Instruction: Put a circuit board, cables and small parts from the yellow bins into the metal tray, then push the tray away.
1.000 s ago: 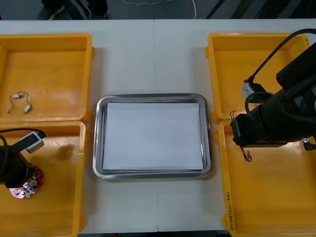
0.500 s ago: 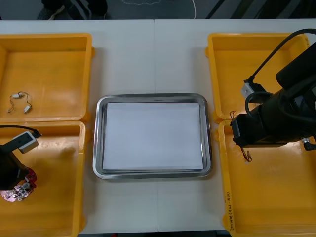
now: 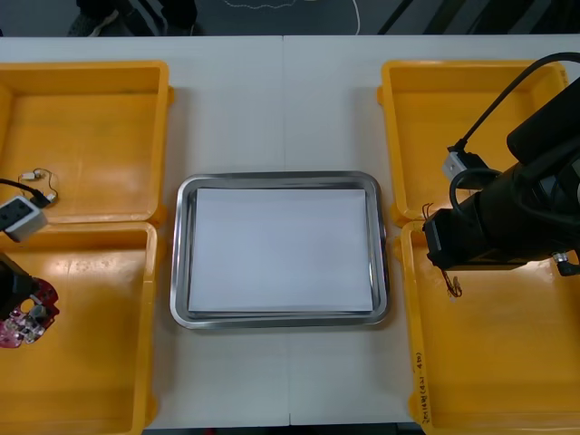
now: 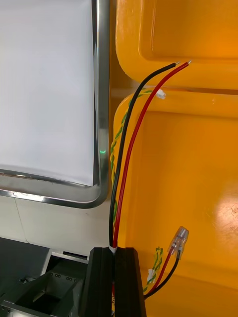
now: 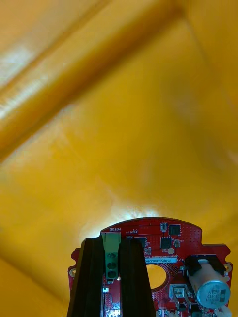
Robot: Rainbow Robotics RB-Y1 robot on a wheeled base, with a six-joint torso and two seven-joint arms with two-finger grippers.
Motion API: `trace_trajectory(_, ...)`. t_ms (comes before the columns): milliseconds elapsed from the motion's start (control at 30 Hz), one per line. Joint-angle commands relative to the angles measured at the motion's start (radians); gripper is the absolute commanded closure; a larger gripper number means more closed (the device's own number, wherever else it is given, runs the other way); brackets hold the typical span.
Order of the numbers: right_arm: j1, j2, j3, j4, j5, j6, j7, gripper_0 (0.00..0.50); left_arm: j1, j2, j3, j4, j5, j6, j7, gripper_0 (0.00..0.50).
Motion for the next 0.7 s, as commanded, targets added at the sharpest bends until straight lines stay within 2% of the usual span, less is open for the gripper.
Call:
trace_trajectory(33, -0.032, 0.01, 0.012, -0.022, 0.0, 0.005, -0.005, 0.5, -0.063, 0.047, 0.013, -0.072, 0.031, 0.01, 0.196, 0.5)
trace_trajectory(233, -0.032, 0.01, 0.012, -0.022, -0.002, 0.005, -0.005, 0.5, -0.113, 0.108, -0.032, -0.081, 0.092, 0.01, 0.34, 0.5)
trace_trajectory(467, -0.032, 0.01, 0.012, -0.022, -0.002, 0.005, -0.005, 0.5, -0.209, 0.22, -0.151, -0.08, 0.145, 0.01, 0.521, 0.5)
trace_trajectory(700, -0.032, 0.008, 0.012, -0.022, -0.002, 0.005, -0.005, 0.5, -0.295, 0.229, -0.234, -0.081, 0.172, 0.01, 0.686, 0.5)
